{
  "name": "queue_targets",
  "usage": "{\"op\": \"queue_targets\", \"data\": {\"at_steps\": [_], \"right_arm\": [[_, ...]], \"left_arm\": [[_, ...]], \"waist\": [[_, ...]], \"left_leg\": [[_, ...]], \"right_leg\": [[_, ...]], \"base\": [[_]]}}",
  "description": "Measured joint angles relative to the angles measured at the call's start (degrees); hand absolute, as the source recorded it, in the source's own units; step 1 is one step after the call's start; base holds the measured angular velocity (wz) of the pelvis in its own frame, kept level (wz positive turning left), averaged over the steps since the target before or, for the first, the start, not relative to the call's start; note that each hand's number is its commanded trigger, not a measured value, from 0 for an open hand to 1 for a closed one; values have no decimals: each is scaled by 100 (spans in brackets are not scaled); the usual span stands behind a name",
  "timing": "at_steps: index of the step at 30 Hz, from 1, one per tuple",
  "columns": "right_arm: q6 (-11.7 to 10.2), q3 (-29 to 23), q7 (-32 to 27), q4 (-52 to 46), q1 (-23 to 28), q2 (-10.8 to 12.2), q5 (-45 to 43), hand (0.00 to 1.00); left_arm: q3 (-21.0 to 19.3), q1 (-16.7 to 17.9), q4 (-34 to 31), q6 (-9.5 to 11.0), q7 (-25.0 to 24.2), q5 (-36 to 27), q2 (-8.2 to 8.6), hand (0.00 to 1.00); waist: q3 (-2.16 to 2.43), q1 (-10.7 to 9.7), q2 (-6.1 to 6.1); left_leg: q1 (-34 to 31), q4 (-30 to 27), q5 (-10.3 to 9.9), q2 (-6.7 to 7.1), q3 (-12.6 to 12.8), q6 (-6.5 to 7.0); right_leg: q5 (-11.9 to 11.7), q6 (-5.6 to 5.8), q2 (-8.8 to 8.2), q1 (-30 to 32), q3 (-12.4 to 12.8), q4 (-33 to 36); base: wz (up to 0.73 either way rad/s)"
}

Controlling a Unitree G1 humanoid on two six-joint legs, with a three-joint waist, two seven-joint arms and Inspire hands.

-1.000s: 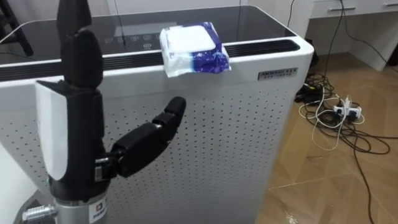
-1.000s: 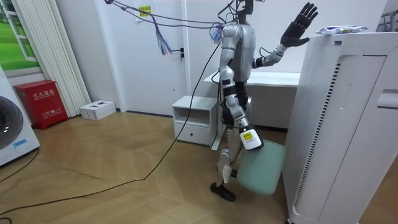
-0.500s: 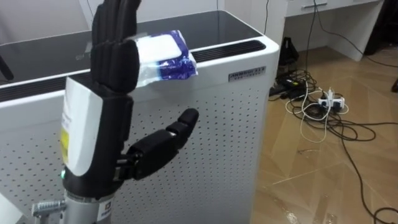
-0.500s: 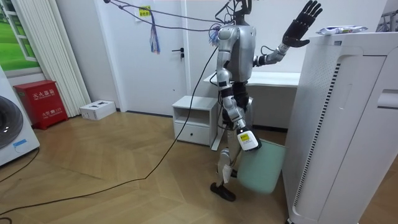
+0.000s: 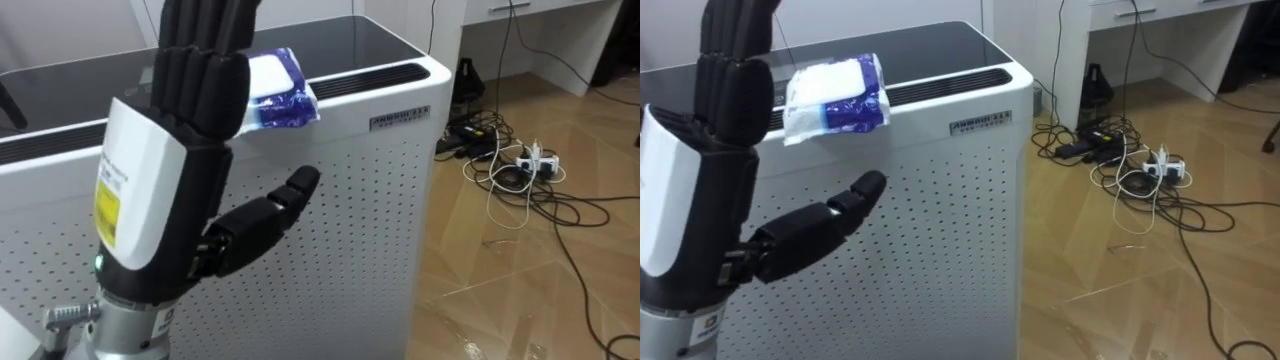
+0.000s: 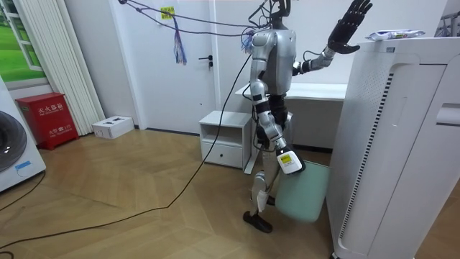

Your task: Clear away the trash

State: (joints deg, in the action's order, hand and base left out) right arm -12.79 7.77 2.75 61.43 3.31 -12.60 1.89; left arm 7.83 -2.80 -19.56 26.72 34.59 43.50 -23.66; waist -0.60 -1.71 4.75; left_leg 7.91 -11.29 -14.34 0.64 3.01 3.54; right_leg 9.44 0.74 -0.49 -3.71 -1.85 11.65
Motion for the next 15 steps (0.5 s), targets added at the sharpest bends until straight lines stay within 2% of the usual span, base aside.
{"op": "queue_targets", "data": {"at_steps": [6, 11, 15], "right_arm": [[21, -8, 71, -25, 2, -12, -10, 100], [39, -19, 121, -173, 79, -41, -124, 100], [40, -22, 165, -175, 79, -44, -182, 100]], "left_arm": [[-201, 1, -8, -69, -163, 119, -108, 0], [-326, 3, -4, -269, -367, 117, -224, 0], [-326, -2, 3, -377, -501, 117, -224, 0]], "waist": [[14, 61, 17], [36, 53, 53], [36, 46, 67]], "left_leg": [[-48, 1, 0, 0, 3, 0], [-54, 6, 0, 0, 7, 0], [-55, 7, 0, 0, 8, 0]], "right_leg": [[-2, -2, 1, 60, -5, 13], [-2, -2, 1, 62, -4, 4], [-2, -2, 0, 62, -4, 2]], "base": [[0], [0], [0]]}}
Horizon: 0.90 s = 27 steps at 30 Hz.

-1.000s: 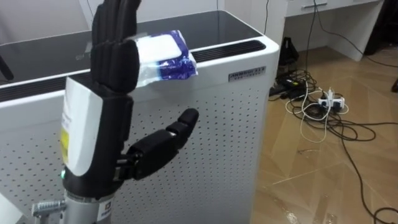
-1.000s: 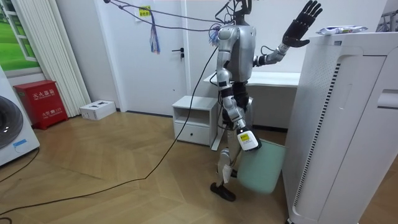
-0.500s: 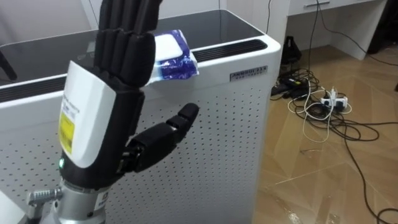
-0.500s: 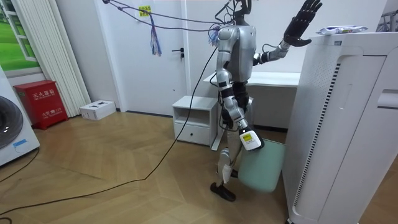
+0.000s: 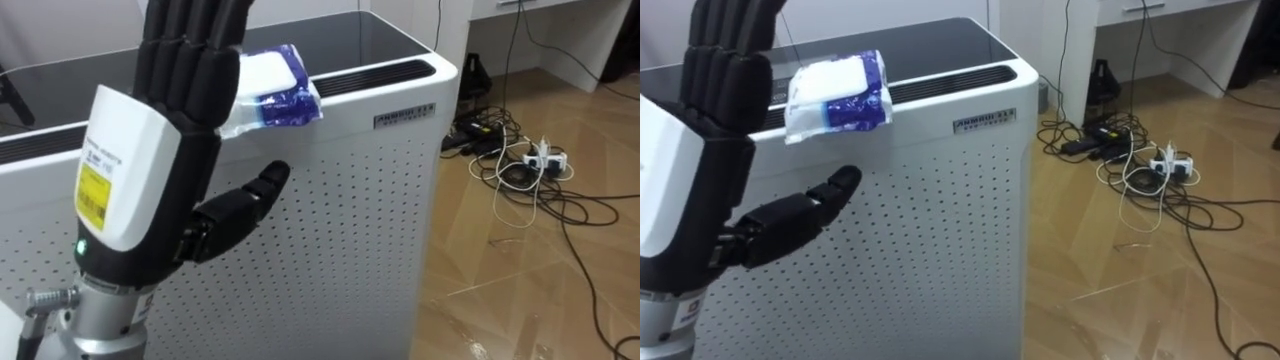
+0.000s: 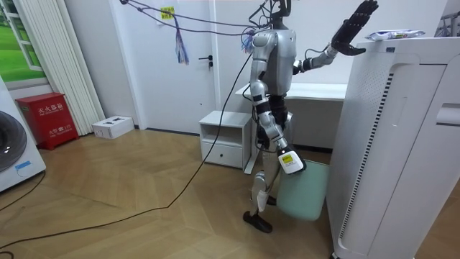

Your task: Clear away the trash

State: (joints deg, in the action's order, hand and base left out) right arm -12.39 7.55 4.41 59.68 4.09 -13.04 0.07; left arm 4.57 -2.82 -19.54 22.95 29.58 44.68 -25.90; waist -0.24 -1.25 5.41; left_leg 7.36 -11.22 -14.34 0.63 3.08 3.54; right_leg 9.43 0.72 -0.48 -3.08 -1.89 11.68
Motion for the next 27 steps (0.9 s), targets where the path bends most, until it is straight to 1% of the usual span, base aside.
{"op": "queue_targets", "data": {"at_steps": [5, 7, 9, 10, 12, 13, 14, 16, 21, 23, 24, 25, 26, 27], "right_arm": [[37, -45, 53, 1, -1, 0, -29, 100], [82, -45, 67, 1, -7, 0, -24, 100], [124, -43, 71, 1, -22, -4, -21, 100], [130, -44, 72, 1, -28, -6, -20, 100], [130, -44, 71, 1, -28, -6, -20, 100], [130, -45, 70, 1, -29, -7, -16, 100], [130, -44, 68, 1, -35, -10, -14, 100], [130, -44, 67, 6, -36, -14, -12, 100], [132, -49, 82, 6, -37, -15, -15, 100], [140, -87, 86, -5, -38, -18, -21, 100], [147, -96, 86, -5, -44, -23, -24, 100], [173, -102, 87, -5, -52, -31, -22, 100], [212, -102, 87, -5, -61, -30, -23, 100], [228, -104, 87, -4, -67, -31, -24, 100]], "left_arm": [[-4, -2, 65, -194, -161, -3, -1, 0], [-4, -6, 66, -220, -188, -7, -4, 0], [-4, -33, 72, -263, -285, -9, -17, 0], [-4, -53, 108, -270, -334, -9, -23, 0], [-4, -68, 153, -298, -455, -9, -25, 0], [-3, -70, 170, -305, -554, -8, -26, 0], [-3, -76, 192, -305, -628, -8, -26, 0], [-3, -103, 267, -307, -743, -8, -26, 0], [-2, -114, 344, -425, -1037, -8, -29, 0], [-2, -137, 376, -467, -1178, -18, -56, 0], [0, -161, 376, -469, -1211, -25, -64, 0], [11, -230, 406, -470, -1305, -69, -108, 0], [11, -264, 447, -476, -1418, -185, -191, 0], [11, -269, 469, -491, -1475, -241, -223, 56]], "waist": [[-11, -2, 23], [-14, 1, 24], [-28, 3, 30], [-38, 2, 35], [-43, 0, 37], [-42, -2, 57], [-60, -3, 63], [-76, -2, 60], [-73, -45, 76], [-56, -74, 98], [-56, -73, 97], [-56, -69, 100], [-49, -68, 110], [-45, -71, 117]], "left_leg": [[-1, 0, 0, 0, 1, 0], [-1, 1, 0, 0, 1, 0], [-1, 1, 0, 0, 1, 0], [-3, 1, 0, 1, 2, 0], [-8, 0, 0, 1, 2, 0], [-7, -1, 0, 0, 2, 0], [-7, -2, 0, 1, 3, 0], [-9, -2, 0, 0, 6, 0], [-11, 10, 0, -1, 47, 0], [-66, -2, 0, 0, 49, 0], [-85, -5, 0, 2, 49, 0], [-99, -4, 0, 4, 49, 0], [-93, -4, 0, 3, 56, 0], [-91, -4, 0, 3, 59, 1]], "right_leg": [[0, 0, 0, 5, 2, 4], [0, 0, 0, 3, 1, 5], [0, 0, -3, 4, -2, 7], [0, 0, -6, 5, -8, 8], [0, 0, -8, 6, -16, 8], [0, 0, -8, 5, -18, 7], [0, 0, -8, 5, -18, 8], [0, 0, -8, 12, -15, 8], [0, 1, -8, 27, -3, 6], [-1, 3, -10, 72, 0, 11], [-3, 6, -11, 94, 0, 16], [-7, 9, -10, 101, 4, 17], [-8, 9, -8, 93, 11, 17], [-8, 10, -9, 92, 13, 17]], "base": [[0], [0], [0], [0], [0], [0], [0], [0], [-2], [0], [3], [0], [0], [0]]}}
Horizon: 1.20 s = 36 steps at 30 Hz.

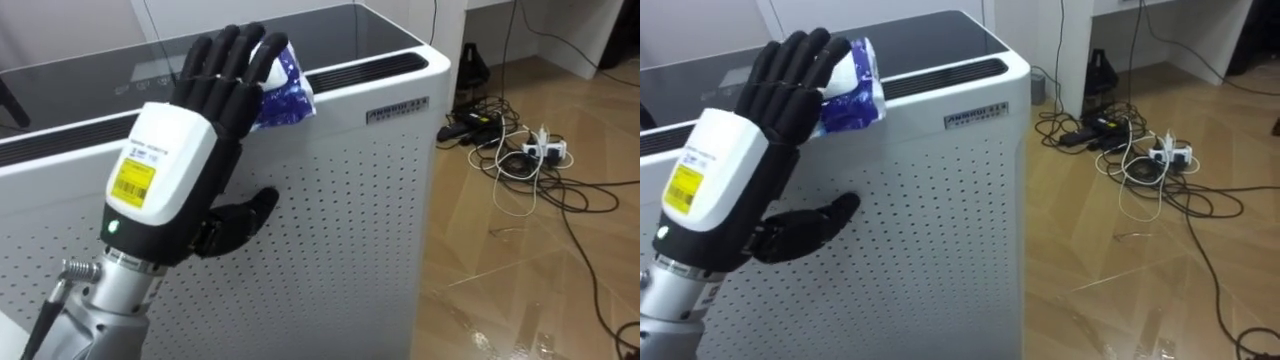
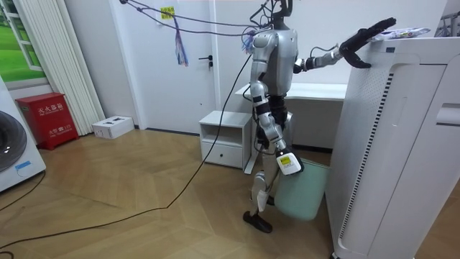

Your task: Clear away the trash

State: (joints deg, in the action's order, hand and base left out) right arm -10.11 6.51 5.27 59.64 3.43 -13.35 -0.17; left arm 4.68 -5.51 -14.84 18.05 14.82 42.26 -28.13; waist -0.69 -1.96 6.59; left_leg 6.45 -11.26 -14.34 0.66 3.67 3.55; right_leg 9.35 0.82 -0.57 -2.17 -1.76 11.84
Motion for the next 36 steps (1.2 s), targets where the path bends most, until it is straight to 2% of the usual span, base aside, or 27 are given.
{"op": "queue_targets", "data": {"at_steps": [1, 2, 5, 7, 14, 17, 23, 25, 28, 32, 36], "right_arm": [[27, -6, -3, 0, -7, -3, -1, 100], [28, -22, -4, 0, -8, -5, -1, 100], [56, -63, -8, 0, -8, -5, -13, 100], [152, -108, -14, -3, -7, -7, -12, 100], [330, -116, -37, -243, -8, -88, -11, 100], [399, -115, -49, -334, -7, -151, -11, 100], [401, -104, -79, -444, -4, -173, -14, 100], [401, -101, -72, -456, 4, -173, -13, 100], [402, -103, -37, -511, 3, -190, -15, 100], [417, 25, -4, -861, 8, -301, -13, 100], [403, 105, 58, -927, 4, -293, -13, 100]], "left_arm": [[0, -6, 12, -24, -91, -24, -21, 93], [-1, -7, 12, -60, -180, -26, -20, 100], [-1, -18, 15, -161, -335, -97, -22, 100], [-1, -91, 25, -275, -534, -199, -22, 100], [-181, -565, 28, -400, -710, -660, -53, 100], [-228, -661, 15, -424, -754, -669, -68, 100], [-274, -832, -41, -482, -771, -654, -71, 100], [-282, -831, -75, -500, -770, -655, -70, 100], [-375, -830, -193, -552, -774, -644, -75, 100], [-398, -822, -252, -538, -782, -677, -83, 100], [-398, -792, -330, -595, -820, -748, -37, 100]], "waist": [[3, -2, 11], [-1, -2, 22], [21, -4, 70], [37, -4, 104], [33, 23, 116], [30, 27, 127], [26, 50, 133], [23, 52, 138], [42, 68, 167], [31, 87, 191], [17, 58, 164]], "left_leg": [[4, 0, 0, 1, 4, 0], [7, 0, 0, 2, 8, 1], [6, -1, 3, 4, 9, 6], [5, -2, 6, 3, 11, 9], [30, 30, 15, 4, 84, 14], [34, 21, 17, 5, 92, 13], [31, 15, 17, 4, 92, 13], [31, 23, 17, 4, 90, 13], [37, 50, 17, 4, 88, 14], [54, 55, 24, 4, 78, 16], [54, 54, 25, 4, 55, 16]], "right_leg": [[-2, 4, -2, -4, 2, 0], [-5, 7, -4, -9, 3, 0], [-8, 8, -5, -3, 3, 7], [-7, 7, -5, 1, 1, 33], [-6, 6, -18, 14, 14, 86], [-6, 6, -15, 23, 15, 80], [-5, 6, -17, 22, 8, 69], [-5, 7, -17, 24, 11, 66], [-4, 8, -14, 42, 20, 56], [-3, 8, -20, 38, -2, 56], [-4, 7, -30, 2, -73, 6]], "base": [[0], [0], [0], [0], [-4], [0], [0], [0], [0], [1], [6]]}}
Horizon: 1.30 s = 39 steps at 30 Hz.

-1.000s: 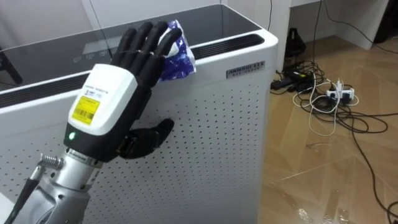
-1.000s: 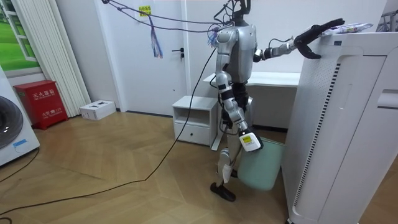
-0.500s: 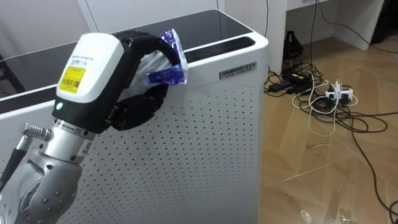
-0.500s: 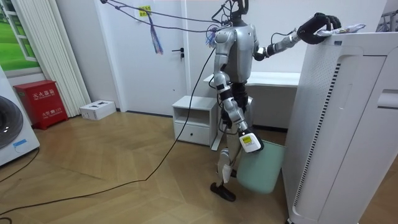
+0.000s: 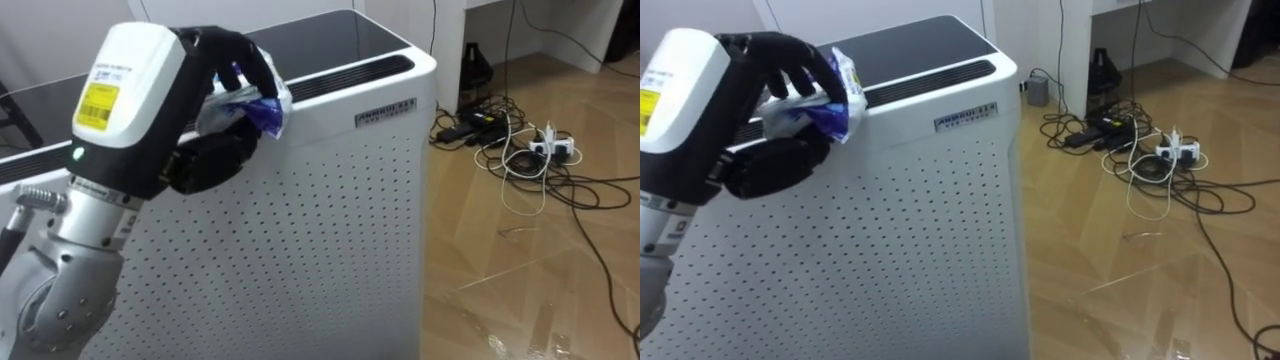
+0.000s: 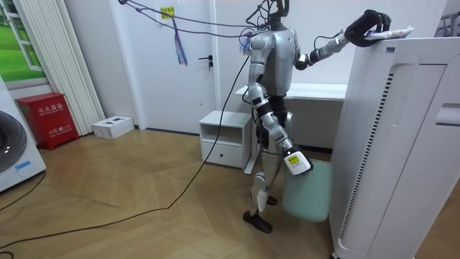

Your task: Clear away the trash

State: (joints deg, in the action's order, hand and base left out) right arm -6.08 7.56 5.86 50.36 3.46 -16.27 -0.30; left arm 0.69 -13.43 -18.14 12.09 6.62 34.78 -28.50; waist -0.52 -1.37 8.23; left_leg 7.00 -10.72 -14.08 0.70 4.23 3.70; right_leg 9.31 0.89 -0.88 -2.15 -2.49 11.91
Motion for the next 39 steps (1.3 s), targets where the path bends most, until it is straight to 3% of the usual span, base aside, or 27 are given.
{"op": "queue_targets", "data": {"at_steps": [4, 10, 15, 20, 22, 25, 26, 31, 33, 37, 39], "right_arm": [[1, 128, 53, -35, 3, 4, 30, 100], [5, 372, 23, -187, -70, -1, 71, 100], [92, 656, -23, -188, -223, -17, 71, 100], [220, 767, -34, -481, -350, -68, 141, 100], [231, 881, -71, -618, -349, -127, 236, 100], [231, 943, -118, -771, -350, -130, 276, 100], [231, 945, -139, -827, -352, -130, 274, 100], [231, 946, -146, -878, -351, -140, 275, 100], [231, 971, -159, -878, -351, -141, 276, 100], [231, 1090, -208, -887, -350, -150, 283, 100], [232, 1177, -200, -906, -349, -139, 297, 100]], "left_arm": [[-76, 77, -169, -120, -163, -1171, 11, 100], [-1, 205, -150, -32, -280, -2830, 90, 100], [204, 292, -110, 71, -361, -4172, 89, 100], [538, 310, -176, 181, -786, -5405, 91, 100], [878, 428, -174, 88, -1192, -5594, -16, 100], [1777, 760, -137, -469, -1876, -5531, -129, 100], [2000, 827, -137, -618, -2149, -5465, -137, 100], [2135, 833, -139, -700, -2782, -5259, -136, 100], [2139, 846, -139, -700, -2942, -5258, -131, 100], [2139, 1108, -138, -701, -3146, -5258, -118, 100], [2139, 1208, -95, -699, -3208, -5258, -115, 100]], "waist": [[0, 22, -62], [-3, -14, -162], [4, -44, -134], [31, -31, -76], [27, -41, -69], [47, -56, -18], [35, -47, -32], [1, -41, -84], [-41, -13, -144], [-35, 14, -170], [-56, 26, -209]], "left_leg": [[-39, -4, 2, 3, 15, -1], [-33, -2, 1, 7, -31, -1], [-32, -30, 1, 10, -41, -1], [-52, -59, 1, 15, -87, -1], [-64, -63, 1, 19, -113, 0], [-177, -111, 2, 16, -114, 0], [-256, -124, 13, 15, -112, -3], [-359, -154, 22, 4, -93, -14], [-348, -151, 22, 3, -47, -14], [-432, -172, 25, 5, 30, -9], [-449, -185, 26, 3, 43, -8]], "right_leg": [[27, 0, -9, 74, 19, 65], [34, 3, -24, -13, -28, 11], [34, 5, -35, -65, -93, -16], [34, 5, -55, -76, -177, -8], [34, 6, -64, -75, -216, -6], [33, 5, -64, 43, -218, 50], [32, 4, -65, 135, -213, 93], [23, -12, -64, 292, -200, 179], [23, -13, -66, 295, -204, 179], [23, -13, -84, 426, -225, 254], [23, -13, -85, 460, -225, 291]], "base": [[-1], [5], [12], [5], [7], [2], [0], [-4], [-11], [-7], [-7]]}}
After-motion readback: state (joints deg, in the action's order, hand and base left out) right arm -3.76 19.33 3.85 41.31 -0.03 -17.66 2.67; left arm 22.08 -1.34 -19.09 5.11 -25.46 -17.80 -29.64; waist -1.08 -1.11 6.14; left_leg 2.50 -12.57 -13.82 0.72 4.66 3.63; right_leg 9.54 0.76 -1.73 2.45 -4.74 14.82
